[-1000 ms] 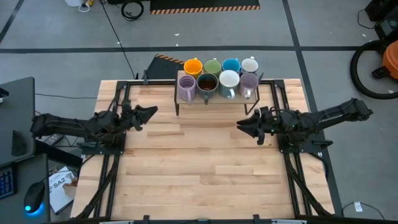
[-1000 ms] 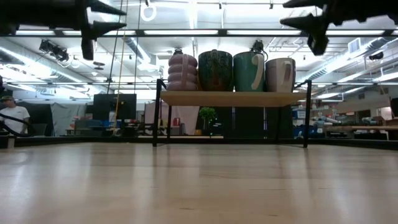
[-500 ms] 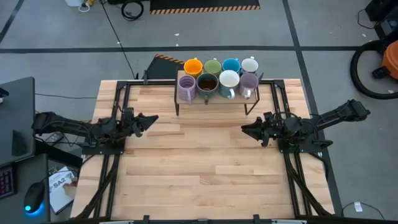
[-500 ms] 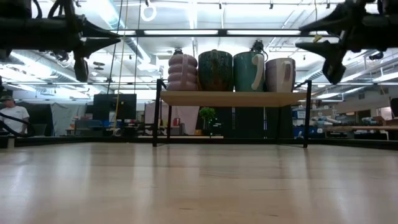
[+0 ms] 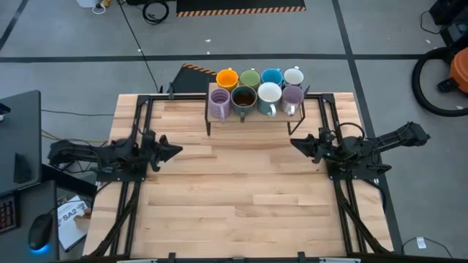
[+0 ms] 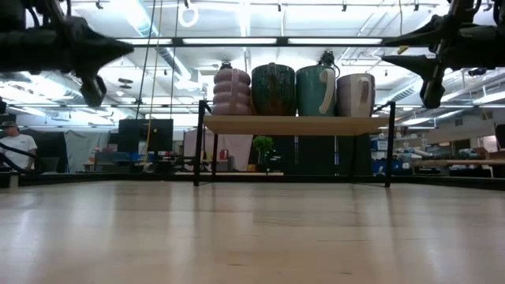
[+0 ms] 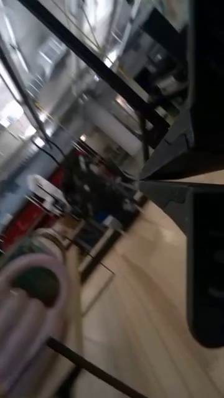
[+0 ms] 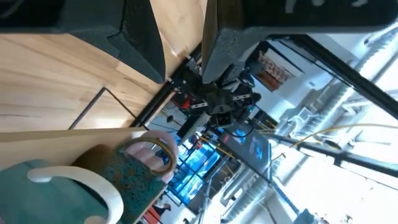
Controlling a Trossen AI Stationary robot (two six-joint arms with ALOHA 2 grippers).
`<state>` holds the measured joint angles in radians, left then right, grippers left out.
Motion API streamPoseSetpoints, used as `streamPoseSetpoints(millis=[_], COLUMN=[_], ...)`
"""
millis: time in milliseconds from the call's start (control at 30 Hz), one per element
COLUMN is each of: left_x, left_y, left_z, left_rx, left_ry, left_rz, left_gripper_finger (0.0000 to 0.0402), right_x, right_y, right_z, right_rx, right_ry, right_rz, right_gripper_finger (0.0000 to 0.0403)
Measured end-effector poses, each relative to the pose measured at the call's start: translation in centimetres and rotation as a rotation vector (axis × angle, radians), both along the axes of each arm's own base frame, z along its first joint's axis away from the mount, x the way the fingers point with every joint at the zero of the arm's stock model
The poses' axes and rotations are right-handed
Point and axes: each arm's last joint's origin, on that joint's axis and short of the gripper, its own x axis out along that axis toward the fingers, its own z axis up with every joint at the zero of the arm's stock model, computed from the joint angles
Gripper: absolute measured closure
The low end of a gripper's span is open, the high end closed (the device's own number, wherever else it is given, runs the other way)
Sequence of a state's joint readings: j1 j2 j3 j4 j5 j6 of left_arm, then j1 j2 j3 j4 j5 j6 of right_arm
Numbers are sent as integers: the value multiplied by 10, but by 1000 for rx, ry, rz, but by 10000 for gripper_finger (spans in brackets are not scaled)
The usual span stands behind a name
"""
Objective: Place coffee mugs
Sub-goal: Return to Home Position
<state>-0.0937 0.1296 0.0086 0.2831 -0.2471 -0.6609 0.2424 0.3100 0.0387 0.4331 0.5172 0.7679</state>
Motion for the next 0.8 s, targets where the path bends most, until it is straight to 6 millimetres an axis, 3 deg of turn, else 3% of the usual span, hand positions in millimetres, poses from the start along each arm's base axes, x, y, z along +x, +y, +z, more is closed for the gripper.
streamPoseSetpoints(millis=[167, 800], left_x=[1, 1], left_y=[0, 0], left_z=[-8, -8], left_rx=[7, 1], left_ry=[85, 85], left_rz=[2, 2], left_gripper_finger=[379, 377], right_x=[0, 0], right_y=[1, 1], right_z=[0, 0], right_rx=[-40, -41], right_ry=[11, 11], right_rz=[16, 19], right_gripper_finger=[292, 292])
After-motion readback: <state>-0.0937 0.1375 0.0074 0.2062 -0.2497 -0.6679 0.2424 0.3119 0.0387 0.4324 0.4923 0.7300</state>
